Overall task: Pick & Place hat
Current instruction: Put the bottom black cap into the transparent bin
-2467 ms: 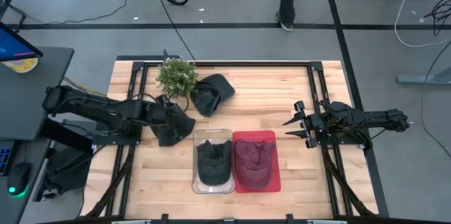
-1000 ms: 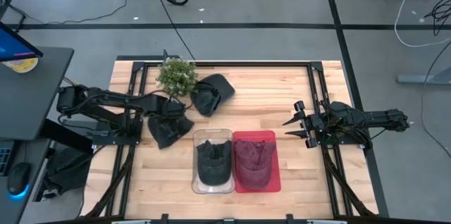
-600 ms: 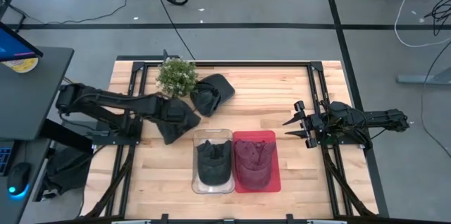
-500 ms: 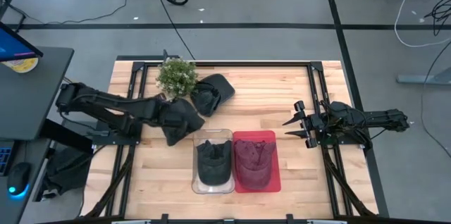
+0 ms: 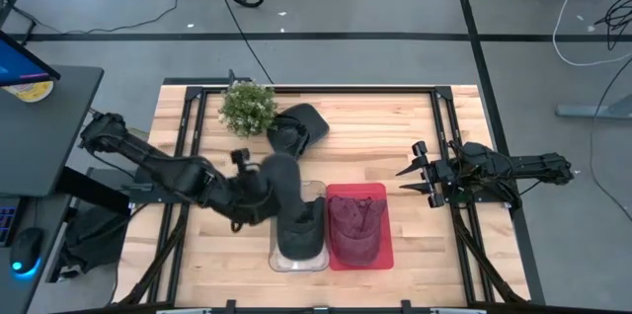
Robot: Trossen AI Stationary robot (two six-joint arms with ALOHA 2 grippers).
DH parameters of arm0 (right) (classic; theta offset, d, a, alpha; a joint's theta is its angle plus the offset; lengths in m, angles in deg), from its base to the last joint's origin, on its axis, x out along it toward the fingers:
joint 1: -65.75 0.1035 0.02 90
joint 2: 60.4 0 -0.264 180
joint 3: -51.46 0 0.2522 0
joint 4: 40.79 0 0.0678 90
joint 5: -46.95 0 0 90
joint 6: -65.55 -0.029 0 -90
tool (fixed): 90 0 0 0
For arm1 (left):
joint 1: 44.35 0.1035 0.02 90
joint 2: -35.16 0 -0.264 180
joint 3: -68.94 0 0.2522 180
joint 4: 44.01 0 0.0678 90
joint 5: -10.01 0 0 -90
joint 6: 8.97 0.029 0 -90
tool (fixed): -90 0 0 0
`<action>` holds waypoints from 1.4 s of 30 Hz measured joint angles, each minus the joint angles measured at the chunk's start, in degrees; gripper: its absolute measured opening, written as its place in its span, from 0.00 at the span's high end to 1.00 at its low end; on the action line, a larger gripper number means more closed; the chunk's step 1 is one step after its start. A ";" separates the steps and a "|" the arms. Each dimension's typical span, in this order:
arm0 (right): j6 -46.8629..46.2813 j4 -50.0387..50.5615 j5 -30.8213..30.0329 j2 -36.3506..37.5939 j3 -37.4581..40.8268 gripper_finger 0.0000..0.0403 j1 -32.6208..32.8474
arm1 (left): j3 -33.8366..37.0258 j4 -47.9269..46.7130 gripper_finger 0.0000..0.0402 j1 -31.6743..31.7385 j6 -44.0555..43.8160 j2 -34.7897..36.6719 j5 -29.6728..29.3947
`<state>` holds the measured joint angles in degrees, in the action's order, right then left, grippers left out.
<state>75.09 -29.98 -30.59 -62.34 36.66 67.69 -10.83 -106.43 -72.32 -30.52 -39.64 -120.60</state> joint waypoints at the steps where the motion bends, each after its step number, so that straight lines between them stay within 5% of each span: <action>1: 0.00 0.01 0.01 0.01 0.00 0.61 -0.02 | -0.04 3.27 0.97 -0.68 2.41 -0.35 0.72; 9: 0.00 -0.22 0.01 0.01 0.00 0.61 0.00 | -0.10 20.17 0.97 -3.22 15.61 -4.10 9.34; 15: 0.00 -0.36 0.01 -0.01 0.00 0.61 -0.02 | -3.60 16.18 0.97 -1.67 11.60 -8.00 9.70; 42: 0.00 -0.40 0.01 -0.01 0.00 0.61 -0.02 | -4.32 11.95 0.93 13.89 2.69 -27.52 36.12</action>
<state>75.09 -30.38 -30.58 -62.35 36.66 67.67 -15.15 -94.48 -58.43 -27.82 -67.16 -84.47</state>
